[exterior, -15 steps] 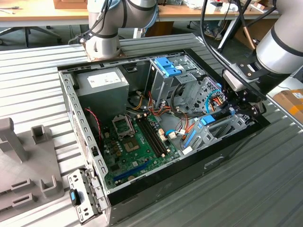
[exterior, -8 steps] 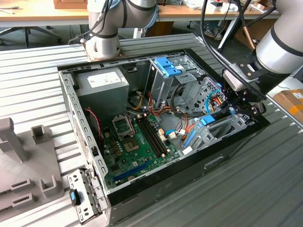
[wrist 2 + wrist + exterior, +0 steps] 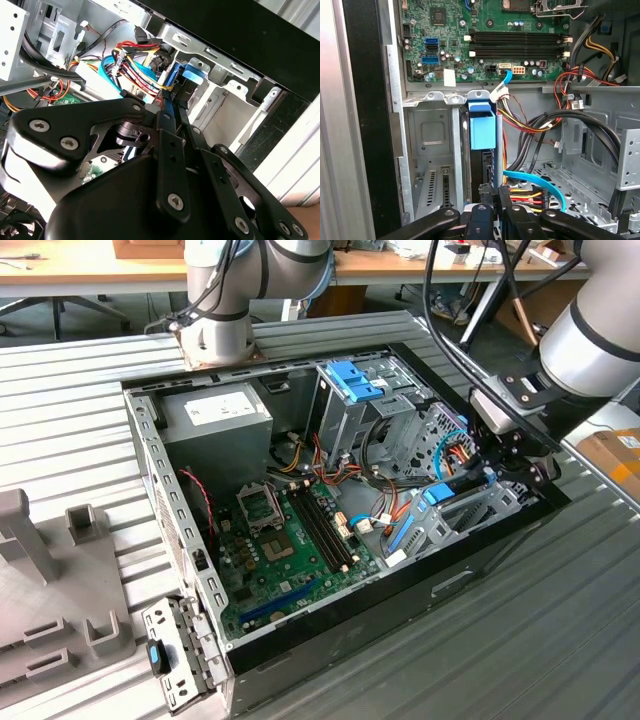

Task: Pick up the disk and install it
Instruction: 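Insert the first disk wire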

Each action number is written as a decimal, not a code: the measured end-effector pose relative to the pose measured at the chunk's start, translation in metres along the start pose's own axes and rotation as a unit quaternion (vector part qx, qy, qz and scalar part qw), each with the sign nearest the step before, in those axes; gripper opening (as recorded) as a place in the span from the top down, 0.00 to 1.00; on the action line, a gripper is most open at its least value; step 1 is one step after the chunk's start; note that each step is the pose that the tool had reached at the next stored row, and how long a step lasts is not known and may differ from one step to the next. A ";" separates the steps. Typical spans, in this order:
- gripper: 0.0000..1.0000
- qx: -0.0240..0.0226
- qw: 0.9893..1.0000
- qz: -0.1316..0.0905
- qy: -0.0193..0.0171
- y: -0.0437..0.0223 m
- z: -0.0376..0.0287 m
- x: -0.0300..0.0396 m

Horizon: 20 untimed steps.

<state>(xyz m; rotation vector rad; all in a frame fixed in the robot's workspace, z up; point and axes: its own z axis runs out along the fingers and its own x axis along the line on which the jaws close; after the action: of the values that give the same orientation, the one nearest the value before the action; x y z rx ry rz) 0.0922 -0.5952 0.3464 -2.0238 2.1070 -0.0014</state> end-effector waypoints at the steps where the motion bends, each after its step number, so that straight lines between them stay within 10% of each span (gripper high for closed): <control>1: 0.83 0.000 1.000 -0.001 0.000 0.0001 0.0001 -0.0002; 20: 0.83 -0.003 1.000 -0.021 -0.003 -0.0011 0.0026 0.0017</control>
<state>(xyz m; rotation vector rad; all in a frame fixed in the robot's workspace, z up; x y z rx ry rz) 0.0936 -0.5966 0.3437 -2.0678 2.0641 0.0054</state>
